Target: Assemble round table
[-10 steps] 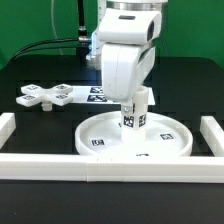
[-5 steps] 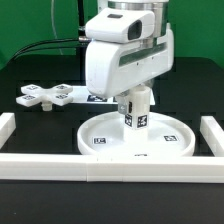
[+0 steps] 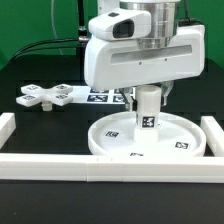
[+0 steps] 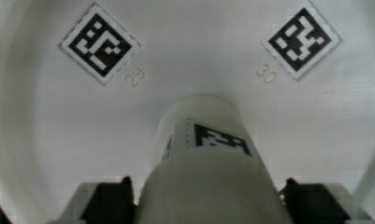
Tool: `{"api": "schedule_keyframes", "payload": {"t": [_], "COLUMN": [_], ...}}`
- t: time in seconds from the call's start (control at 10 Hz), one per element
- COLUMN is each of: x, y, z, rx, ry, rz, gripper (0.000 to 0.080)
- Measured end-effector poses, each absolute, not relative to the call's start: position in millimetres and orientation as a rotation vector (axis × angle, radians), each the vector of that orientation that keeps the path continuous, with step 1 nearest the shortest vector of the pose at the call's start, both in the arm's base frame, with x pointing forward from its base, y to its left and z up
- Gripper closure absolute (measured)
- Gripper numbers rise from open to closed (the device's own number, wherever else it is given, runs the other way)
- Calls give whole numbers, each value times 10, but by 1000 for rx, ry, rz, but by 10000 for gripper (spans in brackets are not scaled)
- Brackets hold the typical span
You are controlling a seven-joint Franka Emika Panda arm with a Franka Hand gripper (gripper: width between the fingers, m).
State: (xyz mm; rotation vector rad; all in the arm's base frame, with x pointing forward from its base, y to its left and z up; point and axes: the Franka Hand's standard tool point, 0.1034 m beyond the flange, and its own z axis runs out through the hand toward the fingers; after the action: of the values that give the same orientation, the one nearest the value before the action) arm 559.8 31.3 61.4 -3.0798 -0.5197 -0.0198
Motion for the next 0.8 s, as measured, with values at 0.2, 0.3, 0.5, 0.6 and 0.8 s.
{"api": "schedule_keyframes", "payload": {"t": [0.2, 0.3, 0.5, 0.6, 0.8], "x": [5594, 5587, 5584, 5583, 5584], "y": [342, 381, 403, 412, 415], "z": [612, 611, 606, 606, 607], "rx": [-3097, -3099, -3090, -3053, -2981], "ry": [-327, -96, 301, 524, 789], "rz": [-18, -13, -6, 1, 14], "gripper": [390, 390, 390, 390, 390]}}
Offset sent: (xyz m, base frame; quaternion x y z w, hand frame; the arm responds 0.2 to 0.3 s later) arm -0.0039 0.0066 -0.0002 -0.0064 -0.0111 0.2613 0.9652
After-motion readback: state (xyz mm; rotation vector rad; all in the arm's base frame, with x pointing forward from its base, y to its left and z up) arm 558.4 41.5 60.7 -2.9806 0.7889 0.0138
